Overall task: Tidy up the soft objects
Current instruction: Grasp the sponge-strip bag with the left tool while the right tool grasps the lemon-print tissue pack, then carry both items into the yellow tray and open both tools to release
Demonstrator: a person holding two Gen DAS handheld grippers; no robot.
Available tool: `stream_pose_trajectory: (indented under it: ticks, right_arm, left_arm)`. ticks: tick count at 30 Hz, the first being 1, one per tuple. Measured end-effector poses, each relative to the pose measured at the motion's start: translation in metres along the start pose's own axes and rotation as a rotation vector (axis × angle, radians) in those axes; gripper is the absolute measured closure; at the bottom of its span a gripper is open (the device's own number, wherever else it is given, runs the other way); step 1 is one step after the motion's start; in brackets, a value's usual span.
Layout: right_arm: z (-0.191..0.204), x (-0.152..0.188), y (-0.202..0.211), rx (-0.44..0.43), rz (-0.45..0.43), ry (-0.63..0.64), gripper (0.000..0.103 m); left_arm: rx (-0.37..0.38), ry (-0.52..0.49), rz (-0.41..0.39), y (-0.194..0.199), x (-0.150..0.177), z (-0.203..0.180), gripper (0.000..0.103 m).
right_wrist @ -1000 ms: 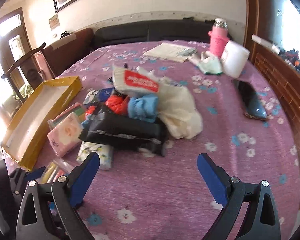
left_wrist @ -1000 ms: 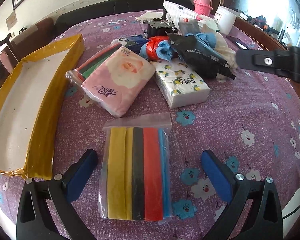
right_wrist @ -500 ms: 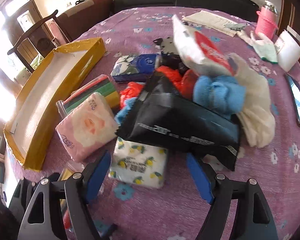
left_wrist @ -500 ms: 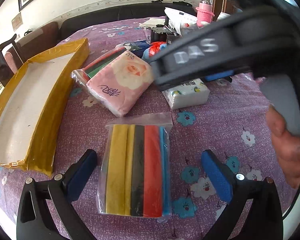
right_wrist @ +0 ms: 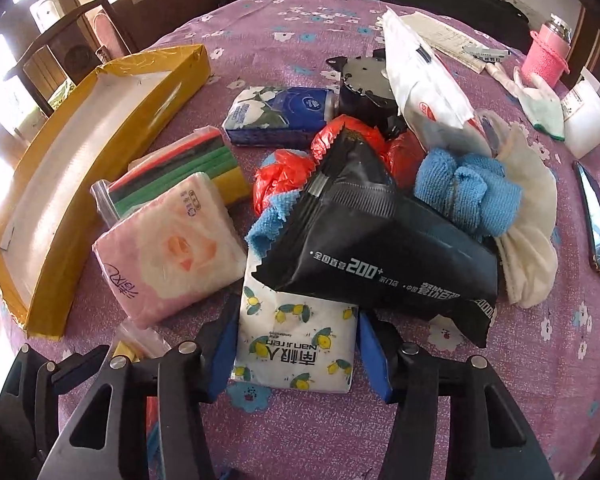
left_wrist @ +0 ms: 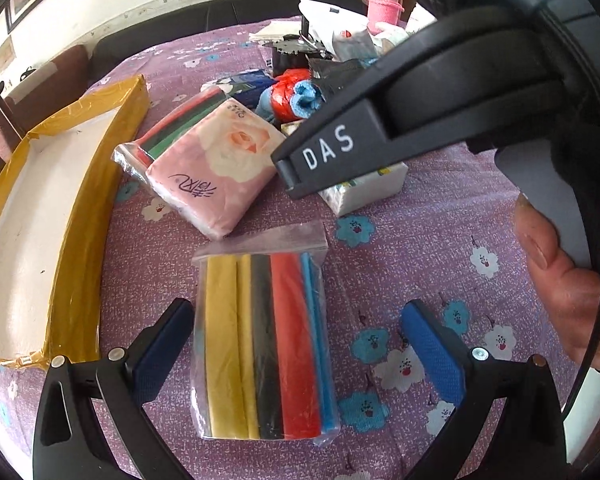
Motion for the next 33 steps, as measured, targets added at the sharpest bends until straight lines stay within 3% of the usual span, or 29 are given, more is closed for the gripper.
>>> stream_pose_trajectory:
  ticks: [4,7,10,12,14,18,20,22,24,25,28,33]
  right_arm:
    - [0.001,0.004,0.004,-0.042,-0.007,-0.003,0.047]
    - [0.002,0.010,0.019,-0.071,-0.038,0.002,0.047]
    - [0.003,0.017,0.040,-0.087,-0.079,0.009,0.047]
    - [0.000,0.021,0.057,-0.088,-0.112,0.004,0.047]
    - [-0.002,0.024,0.070,-0.099,-0.141,-0.002,0.047]
    - [-0.003,0.030,0.092,-0.111,-0.191,-0.004,0.047]
    - [-0.002,0.032,0.095,-0.116,-0.198,-0.001,0.047]
    - [0.001,0.036,0.094,-0.119,-0.202,0.002,0.047]
    - [0.002,0.040,0.092,-0.135,-0.206,-0.004,0.047]
    - [0.002,0.041,0.091,-0.149,-0.207,-0.009,0.047]
    - [0.001,0.044,0.090,-0.178,-0.214,-0.021,0.047]
    - [-0.005,0.047,0.098,-0.214,-0.234,-0.042,0.047]
  left_arm:
    - [-0.001,0.023,-0.005,0.002,0.000,0.002,0.001]
    - [0.052,0.055,-0.028,0.012,-0.001,0.007,0.017]
    - [0.094,0.073,-0.061,0.025,-0.003,0.014,0.043]
    - [0.131,0.095,-0.057,0.030,-0.003,0.021,0.078]
    - [0.162,0.132,-0.047,0.032,-0.003,0.032,0.086]
    - [0.193,0.202,-0.065,0.041,-0.002,0.057,0.088]
    - [0.211,0.222,-0.063,0.045,0.001,0.065,0.088]
    - [0.243,0.238,-0.037,0.045,0.005,0.072,0.072]
    - [0.267,0.238,-0.015,0.044,0.009,0.071,0.022]
    - [0.279,0.232,-0.022,0.045,0.010,0.067,0.017]
    - [0.272,0.176,-0.029,0.045,0.006,0.048,0.016]
    - [0.185,0.047,0.020,0.025,-0.004,0.008,0.013]
Point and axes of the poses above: each gripper's, at about its wrist camera, not at the fingertips, and y roughly against the way its jaws point, z to its left, x to its underside, the point moved 2 cm from there along -y, roughly the way its jaws point, and after that the axes turned 13 degrees about -x, right-handed, at the moved point
